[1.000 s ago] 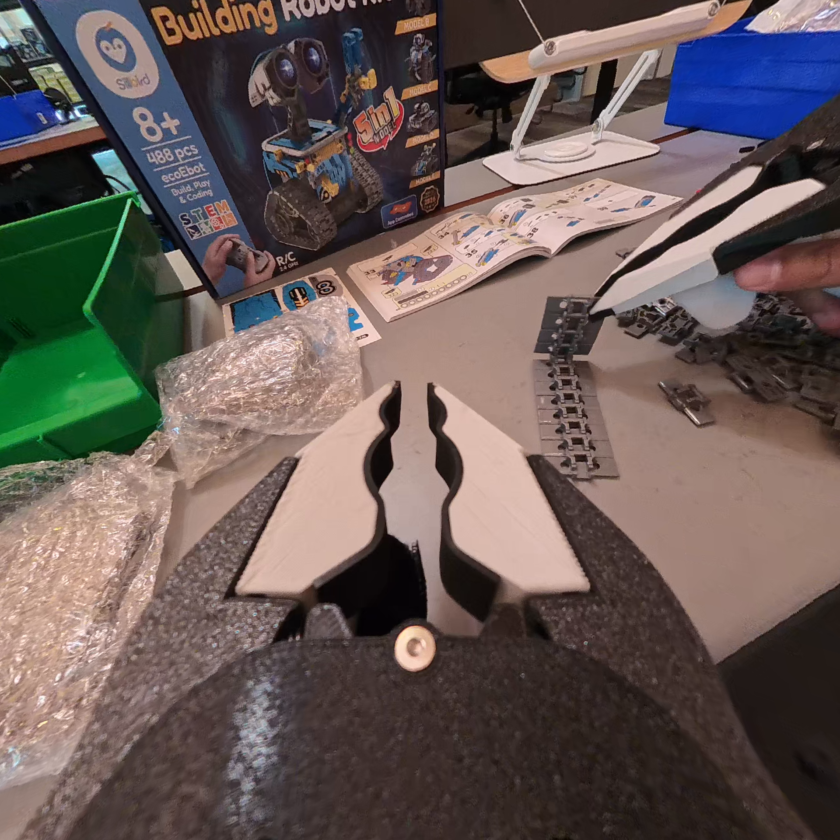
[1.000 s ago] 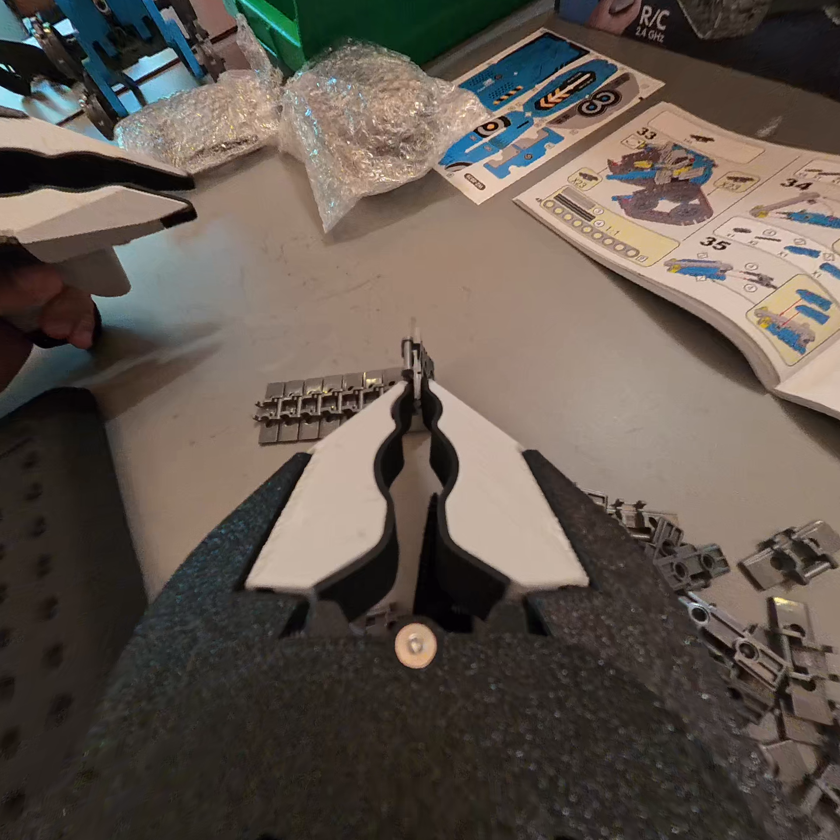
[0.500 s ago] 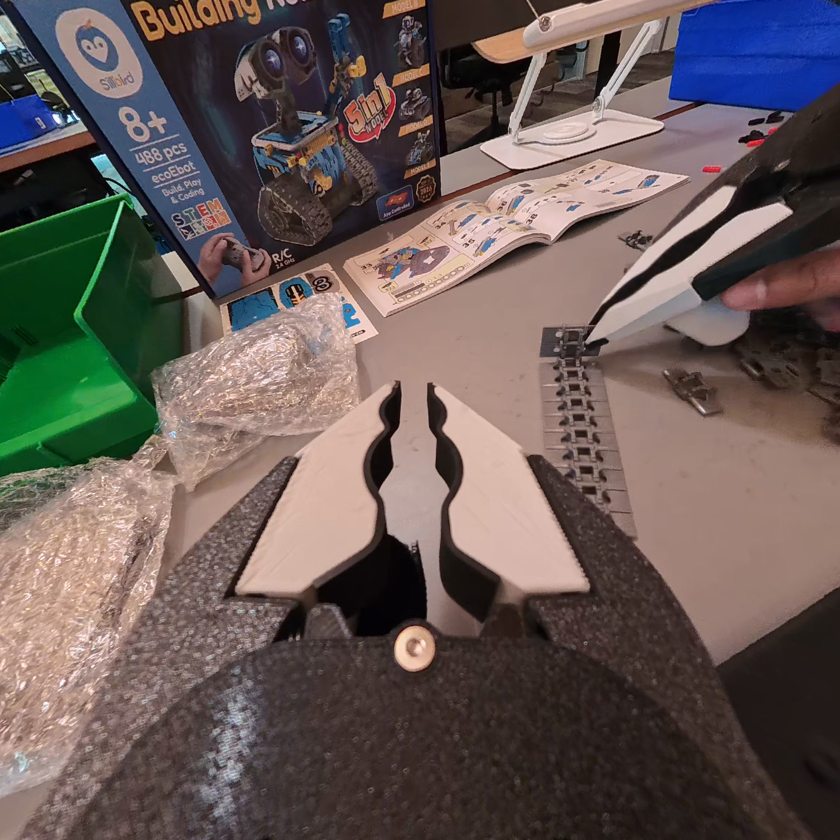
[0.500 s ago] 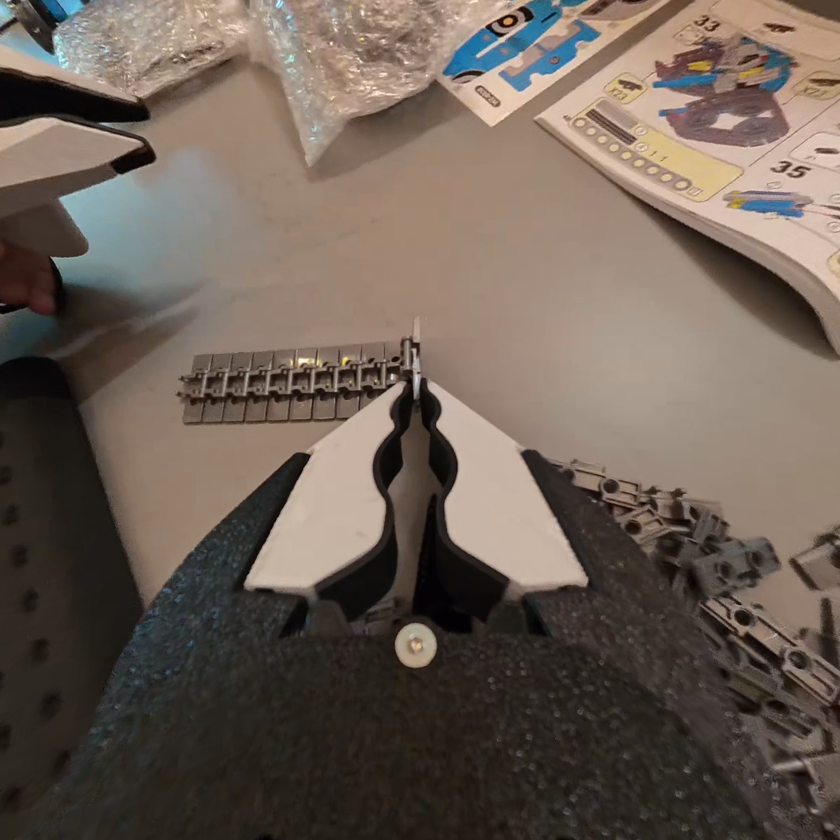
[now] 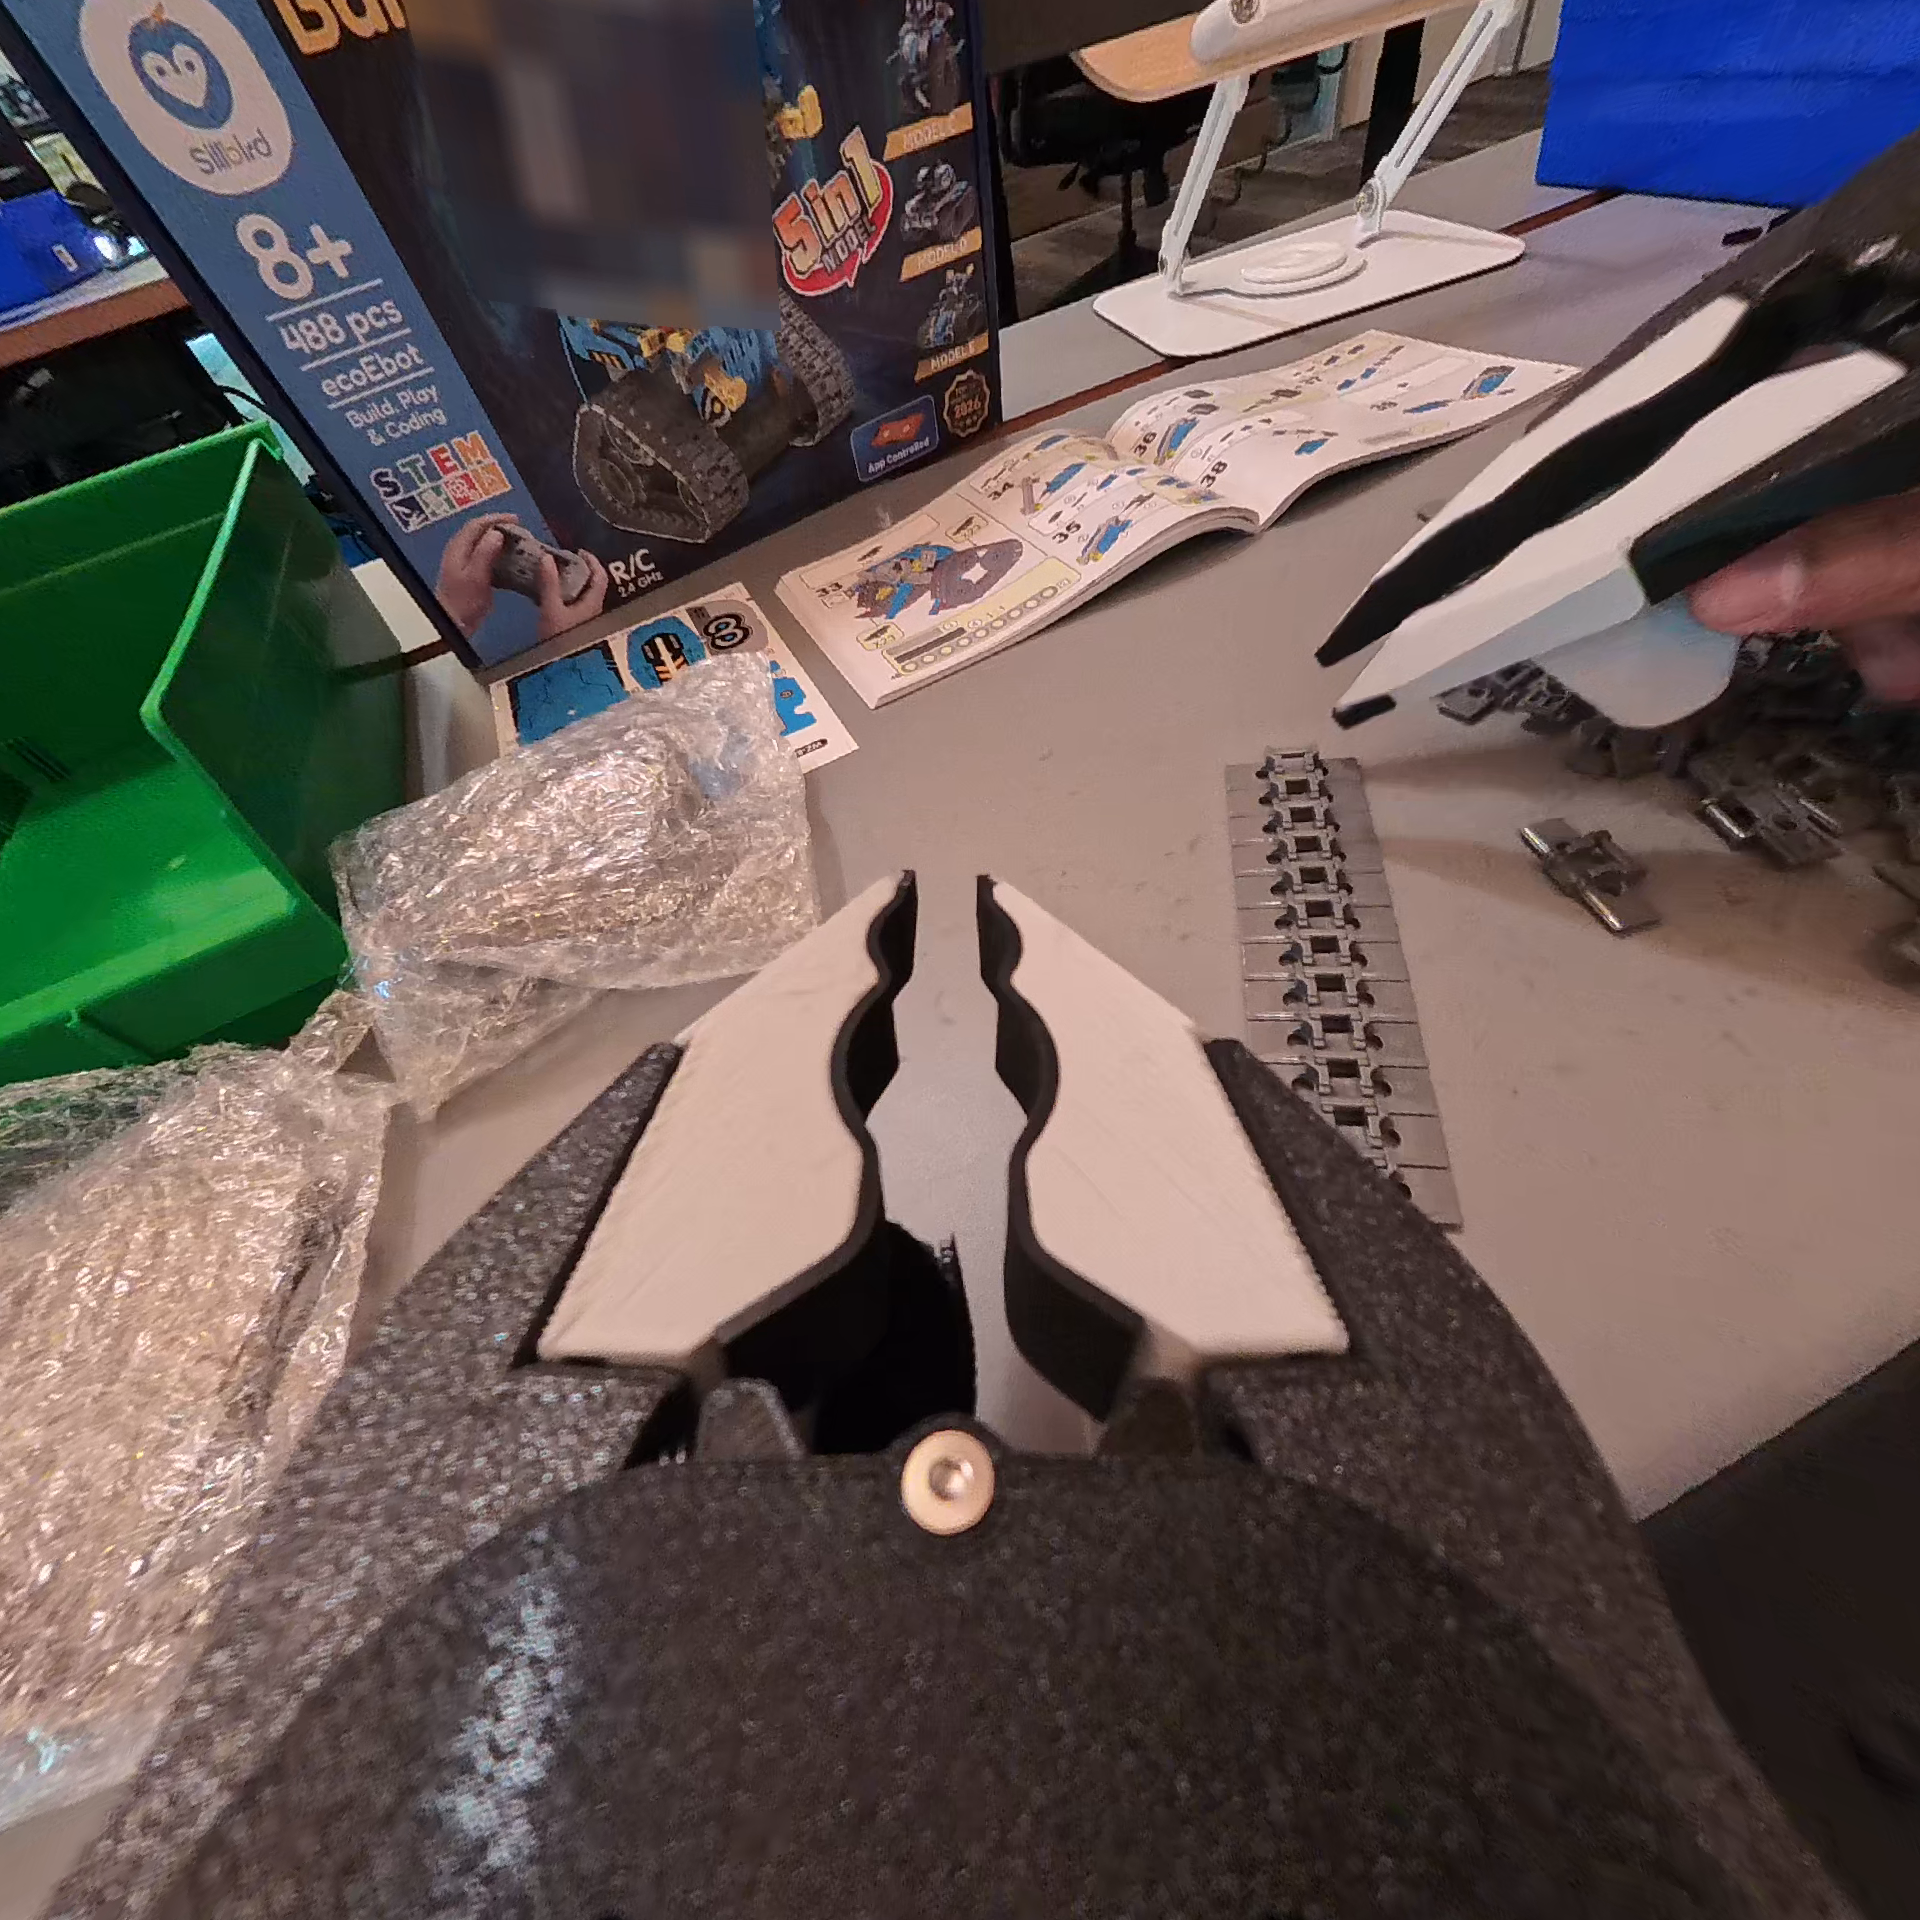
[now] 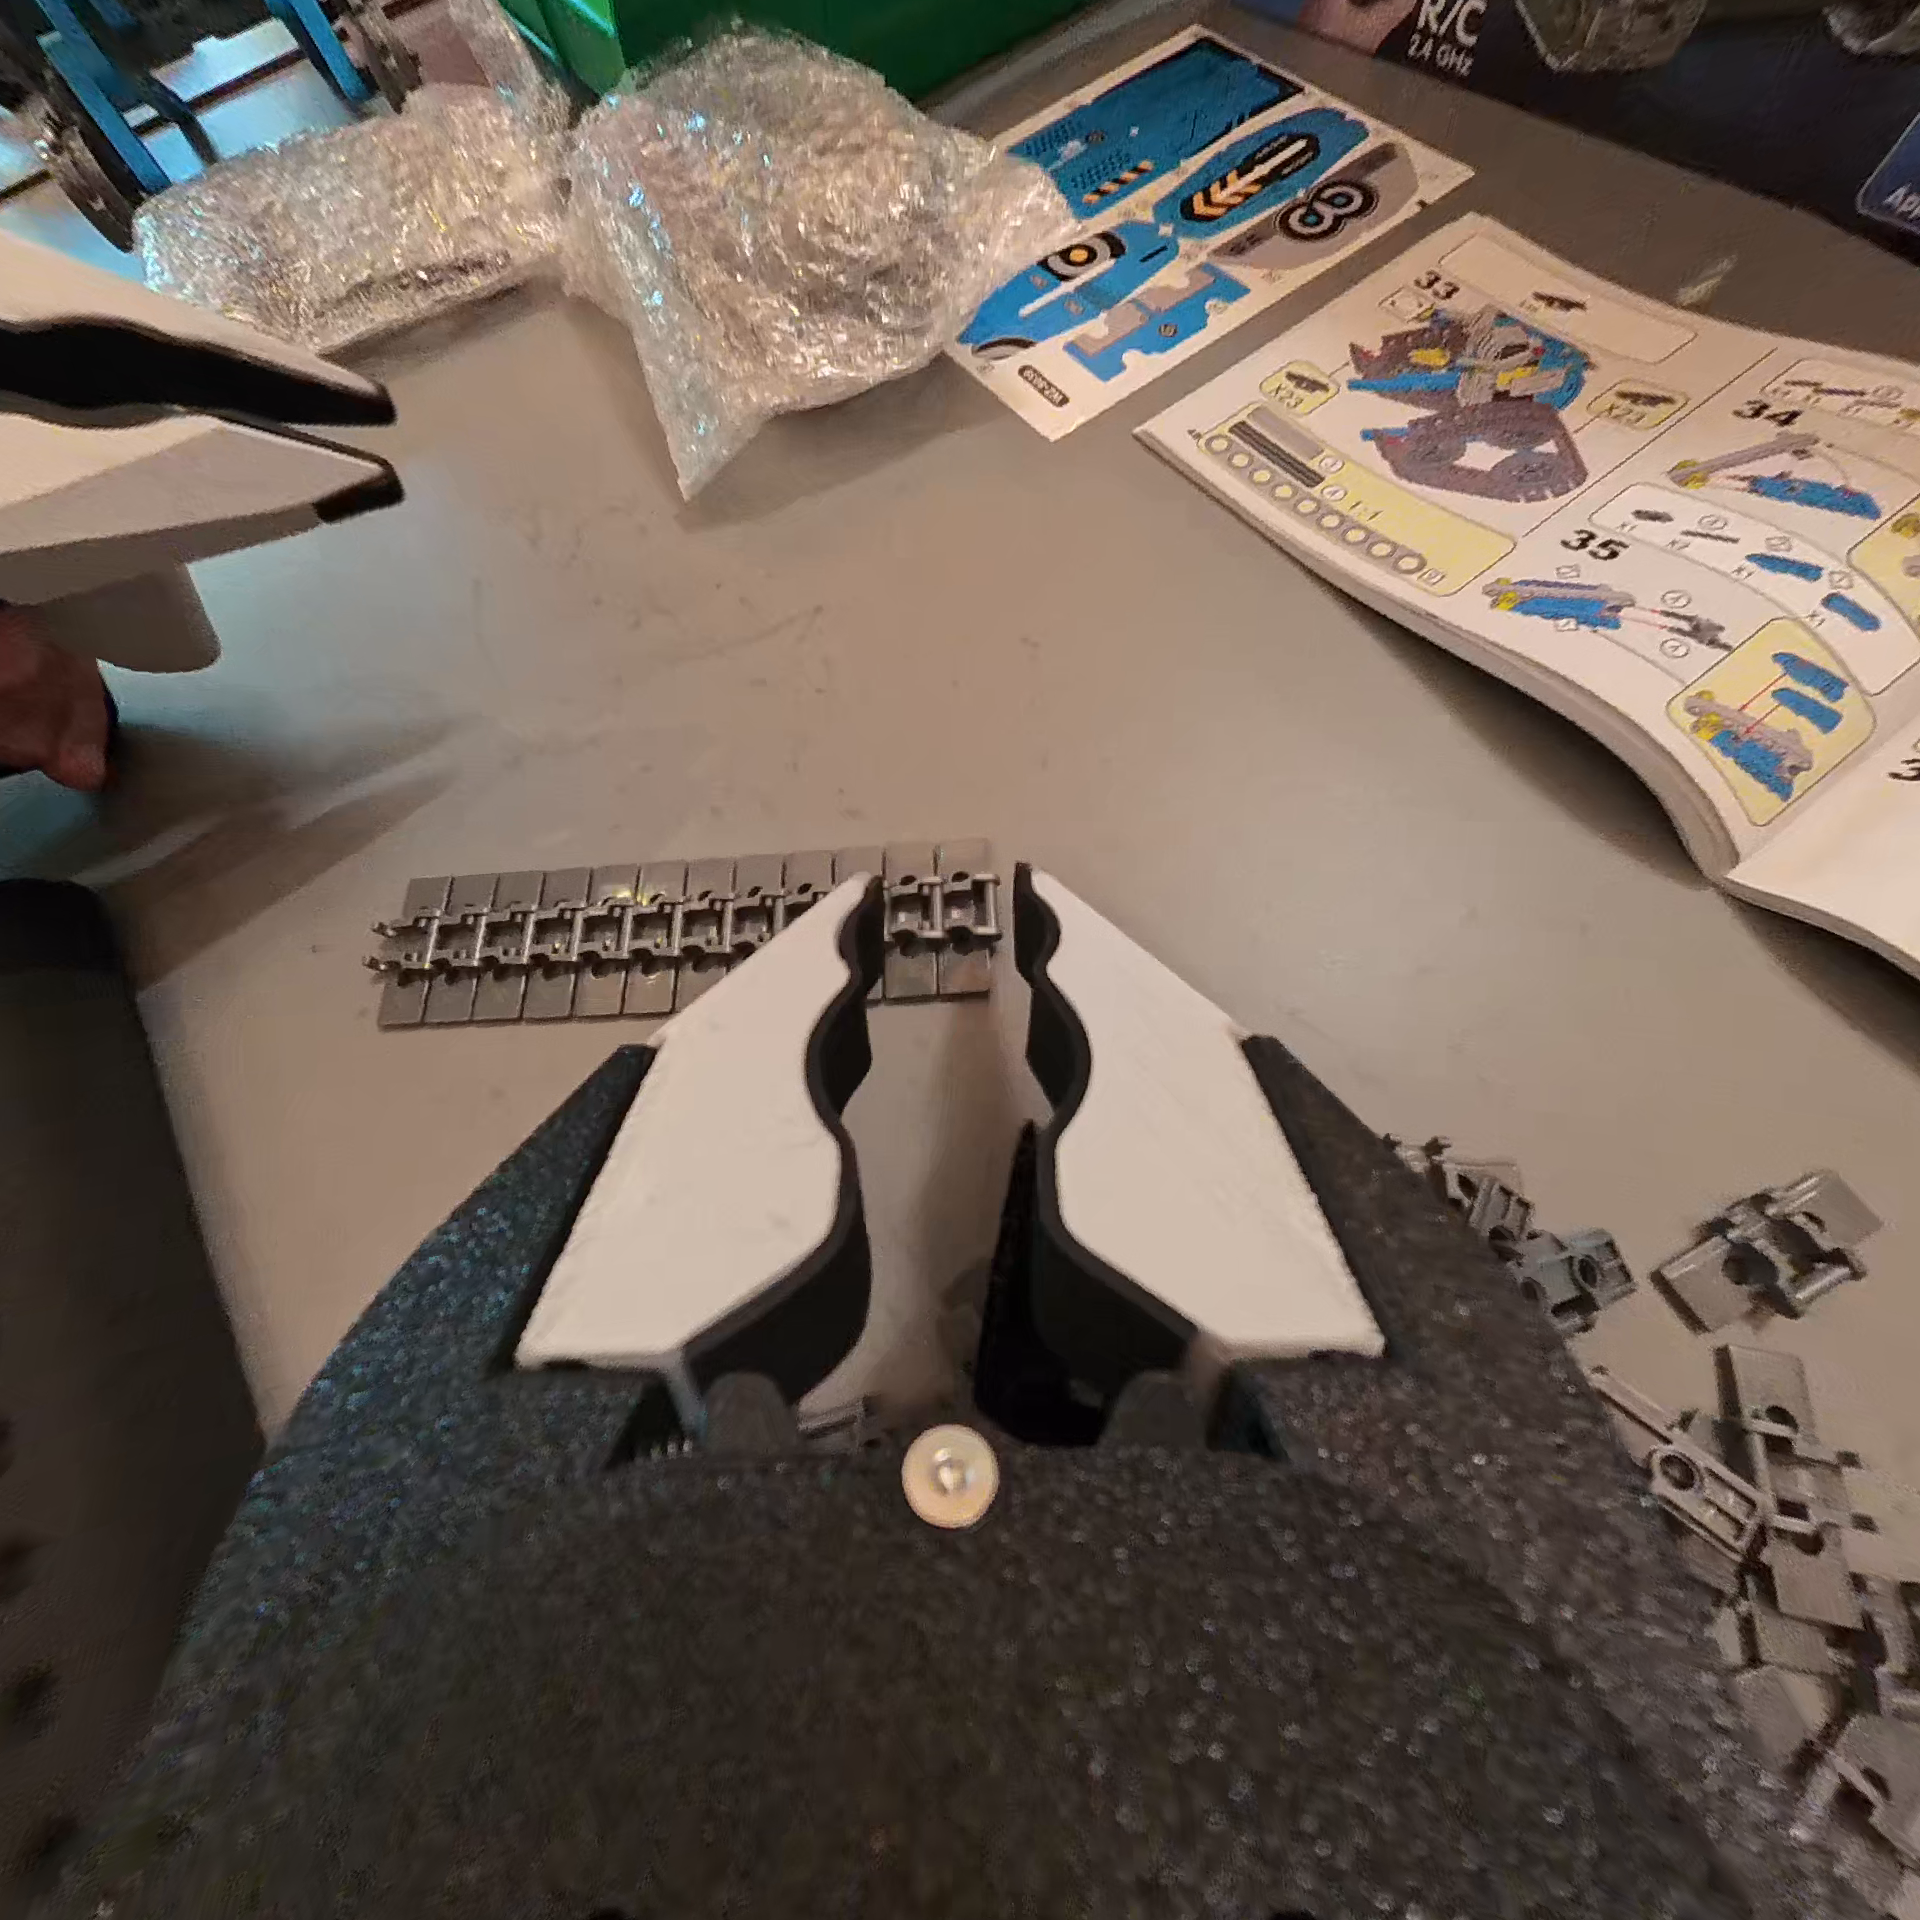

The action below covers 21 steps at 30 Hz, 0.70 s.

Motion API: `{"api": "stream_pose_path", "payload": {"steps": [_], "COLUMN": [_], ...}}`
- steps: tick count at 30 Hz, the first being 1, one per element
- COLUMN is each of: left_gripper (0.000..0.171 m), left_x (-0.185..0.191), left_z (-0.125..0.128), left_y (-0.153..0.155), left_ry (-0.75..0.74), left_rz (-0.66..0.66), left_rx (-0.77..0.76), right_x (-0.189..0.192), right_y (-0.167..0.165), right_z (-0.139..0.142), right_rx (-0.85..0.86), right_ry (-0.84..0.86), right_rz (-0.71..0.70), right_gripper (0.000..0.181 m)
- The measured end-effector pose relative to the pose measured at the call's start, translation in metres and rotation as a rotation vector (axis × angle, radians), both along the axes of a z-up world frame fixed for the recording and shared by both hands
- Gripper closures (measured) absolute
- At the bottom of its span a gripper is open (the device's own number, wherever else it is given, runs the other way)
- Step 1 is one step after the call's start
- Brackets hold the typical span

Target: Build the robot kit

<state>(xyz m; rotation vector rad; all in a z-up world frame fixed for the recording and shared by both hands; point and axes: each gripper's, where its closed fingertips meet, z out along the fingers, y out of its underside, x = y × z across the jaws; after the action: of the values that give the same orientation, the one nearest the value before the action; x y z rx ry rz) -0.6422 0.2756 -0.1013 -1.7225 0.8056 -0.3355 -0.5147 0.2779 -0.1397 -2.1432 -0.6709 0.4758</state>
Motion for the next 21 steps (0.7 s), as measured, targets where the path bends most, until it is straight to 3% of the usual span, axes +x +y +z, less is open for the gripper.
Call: {"api": "stream_pose_path", "payload": {"steps": [6, 14, 21], "left_gripper": [0.160, 0.160, 0.160], "left_x": [0.002, 0.005, 0.006], "left_z": [-0.002, -0.006, -0.007], "left_y": [-0.001, -0.002, -0.003], "left_ry": [0.030, 0.070, 0.086], "left_rz": [-0.003, -0.010, -0.011], "left_rx": [0.010, 0.019, 0.024], "right_x": [-0.007, -0.014, -0.013], "right_y": [-0.004, -0.009, -0.009], "right_z": [-0.003, -0.011, -0.010], "right_rx": [0.004, 0.081, 0.071], "right_ry": [-0.023, -0.199, -0.183], "right_rz": [0.037, 0.097, 0.094], "right_gripper": [0.159, 0.165, 0.167]}}
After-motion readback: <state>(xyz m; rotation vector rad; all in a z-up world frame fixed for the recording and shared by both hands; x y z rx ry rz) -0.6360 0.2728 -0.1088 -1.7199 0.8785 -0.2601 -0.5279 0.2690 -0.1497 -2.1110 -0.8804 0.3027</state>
